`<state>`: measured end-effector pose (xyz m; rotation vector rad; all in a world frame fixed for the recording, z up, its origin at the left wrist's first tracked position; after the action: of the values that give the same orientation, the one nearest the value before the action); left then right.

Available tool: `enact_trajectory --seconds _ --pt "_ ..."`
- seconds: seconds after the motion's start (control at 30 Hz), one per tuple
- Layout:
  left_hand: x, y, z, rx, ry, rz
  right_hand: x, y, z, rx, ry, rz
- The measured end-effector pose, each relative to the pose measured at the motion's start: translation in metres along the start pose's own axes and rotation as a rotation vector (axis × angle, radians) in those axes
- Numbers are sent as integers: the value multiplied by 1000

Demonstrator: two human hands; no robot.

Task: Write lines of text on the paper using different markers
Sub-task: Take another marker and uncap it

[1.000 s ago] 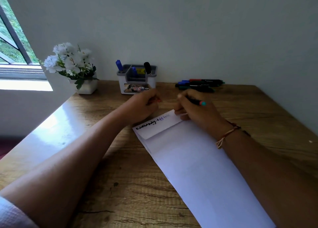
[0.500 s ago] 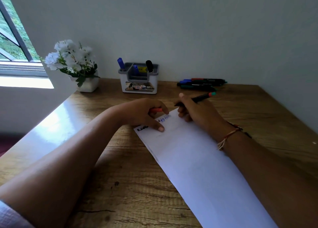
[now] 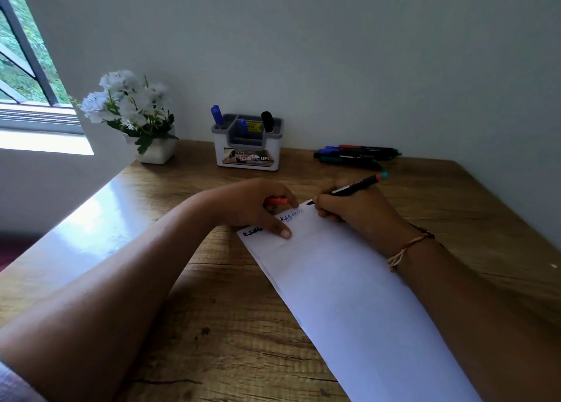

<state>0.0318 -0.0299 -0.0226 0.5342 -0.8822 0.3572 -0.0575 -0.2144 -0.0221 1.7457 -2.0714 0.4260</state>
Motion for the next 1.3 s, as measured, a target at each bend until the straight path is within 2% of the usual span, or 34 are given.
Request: enact_trajectory --seconds 0.43,0.57,0.7,0.9,1.3 --pt "1 0 -2 -8 8 9 -3 -4 -1 31 196 62" --pt "1 0 -2 -18 13 1 -6 -6 -6 24 280 31" --pt "1 0 -2 -17 17 2 -4 -4 -5 24 220 56" --pt "1 0 -2 -13 15 -2 -7 -5 -9 29 309 54" --pt "1 1 -3 -9 41 -10 -6 -4 -11 26 310 69"
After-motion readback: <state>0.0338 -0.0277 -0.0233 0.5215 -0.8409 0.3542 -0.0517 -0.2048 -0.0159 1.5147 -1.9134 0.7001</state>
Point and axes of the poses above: each hand's wrist, its own y-axis away from the middle knuckle, its own x-axis out of the back of the hand, z = x × y, the point moved 4 cm from there along -y, towards the middle knuckle, and after that the axes turned 10 degrees about -z, right-handed, at the moved point
